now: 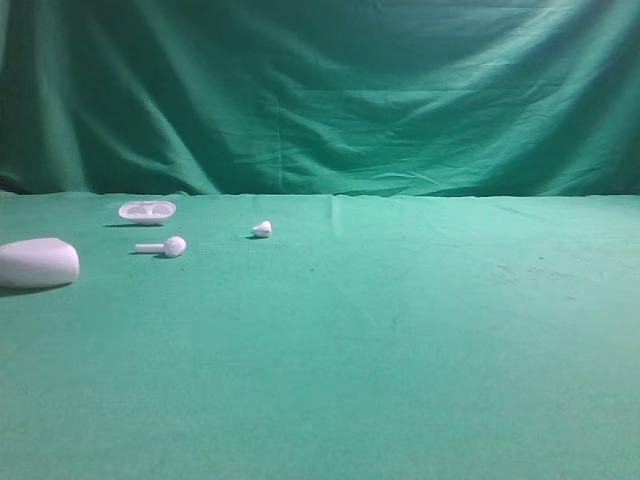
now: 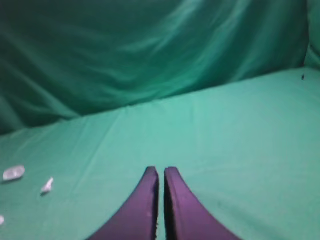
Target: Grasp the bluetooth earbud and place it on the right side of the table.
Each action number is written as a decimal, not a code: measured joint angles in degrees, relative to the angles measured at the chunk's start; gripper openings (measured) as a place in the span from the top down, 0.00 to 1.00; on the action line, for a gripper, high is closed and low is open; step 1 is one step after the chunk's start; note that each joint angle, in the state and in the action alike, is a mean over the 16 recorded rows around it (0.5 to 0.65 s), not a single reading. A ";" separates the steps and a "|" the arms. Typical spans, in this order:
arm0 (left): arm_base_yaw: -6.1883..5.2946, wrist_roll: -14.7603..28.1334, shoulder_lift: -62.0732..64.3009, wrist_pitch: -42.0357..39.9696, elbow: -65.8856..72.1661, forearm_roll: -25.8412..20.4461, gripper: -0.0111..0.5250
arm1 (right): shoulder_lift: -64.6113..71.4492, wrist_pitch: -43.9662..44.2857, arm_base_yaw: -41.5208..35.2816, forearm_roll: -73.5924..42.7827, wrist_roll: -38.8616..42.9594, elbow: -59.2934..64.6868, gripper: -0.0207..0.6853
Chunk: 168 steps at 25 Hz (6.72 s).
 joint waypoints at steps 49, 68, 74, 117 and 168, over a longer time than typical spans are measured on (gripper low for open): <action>0.00 0.00 0.00 0.00 0.00 0.00 0.98 | 100.54 22.36 29.20 -10.53 -1.37 -73.90 0.61; 0.00 0.00 0.00 0.00 0.00 0.00 0.98 | 122.36 32.03 30.10 -18.81 9.41 -102.76 0.27; 0.00 0.00 0.00 0.00 0.00 0.00 0.98 | 123.48 32.78 30.10 -20.04 10.41 -104.29 0.41; 0.00 0.00 0.00 0.00 0.00 0.00 0.98 | 86.80 25.96 10.46 -24.21 18.88 -52.37 0.81; 0.00 0.00 0.00 0.00 0.00 0.00 0.98 | 36.65 36.59 9.21 -22.79 22.25 -38.27 0.97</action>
